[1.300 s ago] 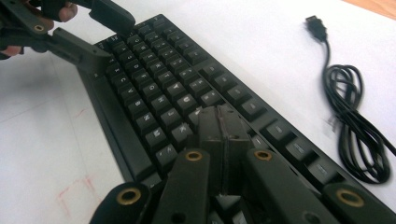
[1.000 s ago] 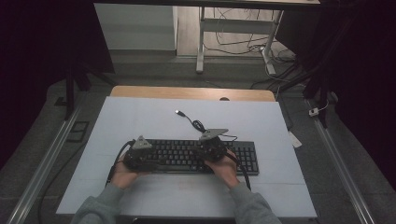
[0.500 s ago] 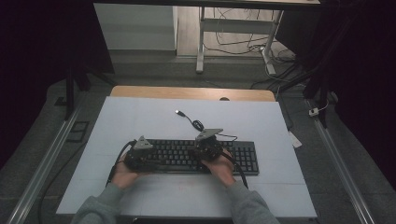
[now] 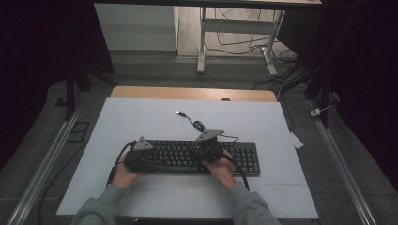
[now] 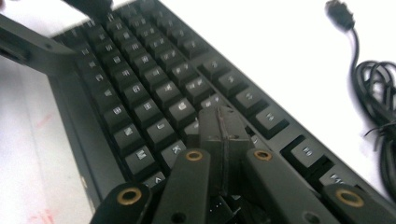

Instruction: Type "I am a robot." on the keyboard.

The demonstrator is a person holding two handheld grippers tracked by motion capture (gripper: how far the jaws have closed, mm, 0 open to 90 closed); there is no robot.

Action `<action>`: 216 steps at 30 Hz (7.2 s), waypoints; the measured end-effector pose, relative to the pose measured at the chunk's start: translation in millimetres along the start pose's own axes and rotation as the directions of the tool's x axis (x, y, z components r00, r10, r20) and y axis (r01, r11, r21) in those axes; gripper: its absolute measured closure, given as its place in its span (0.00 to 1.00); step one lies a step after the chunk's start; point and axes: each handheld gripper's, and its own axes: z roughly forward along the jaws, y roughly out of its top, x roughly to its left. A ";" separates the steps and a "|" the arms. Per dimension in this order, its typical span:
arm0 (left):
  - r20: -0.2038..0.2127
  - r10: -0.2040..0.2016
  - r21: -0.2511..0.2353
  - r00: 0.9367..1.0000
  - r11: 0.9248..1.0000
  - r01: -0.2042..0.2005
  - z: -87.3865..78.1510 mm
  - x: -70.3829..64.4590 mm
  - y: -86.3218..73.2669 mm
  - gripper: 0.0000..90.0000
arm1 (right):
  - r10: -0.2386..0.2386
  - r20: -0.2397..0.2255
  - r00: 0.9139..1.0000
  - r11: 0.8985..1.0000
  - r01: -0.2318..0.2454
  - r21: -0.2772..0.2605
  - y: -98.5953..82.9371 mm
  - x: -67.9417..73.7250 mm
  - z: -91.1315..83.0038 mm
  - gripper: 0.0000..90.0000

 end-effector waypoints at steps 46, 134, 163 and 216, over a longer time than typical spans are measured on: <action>-0.018 -0.037 -0.019 0.999 0.999 0.037 -2.3 4.2 -0.8 0.43 | 0.023 0.015 1.000 0.996 -0.022 -0.092 -35.4 -2.3 -57.7 0.55; 0.027 -0.054 -0.015 0.998 0.998 0.054 -15.5 12.1 0.5 0.35 | 0.004 0.030 1.000 0.996 -0.001 -0.085 -29.1 -3.0 -50.4 0.58; 0.029 -0.036 0.005 0.999 0.999 0.036 -12.0 10.4 0.0 0.34 | -0.029 -0.007 1.000 0.999 0.028 -0.019 -8.7 -3.6 -17.1 1.00; 0.019 -0.033 0.013 0.999 0.999 0.033 -9.9 11.2 -2.6 0.34 | -0.021 0.005 1.000 0.999 0.021 -0.030 -3.8 -2.2 -6.8 1.00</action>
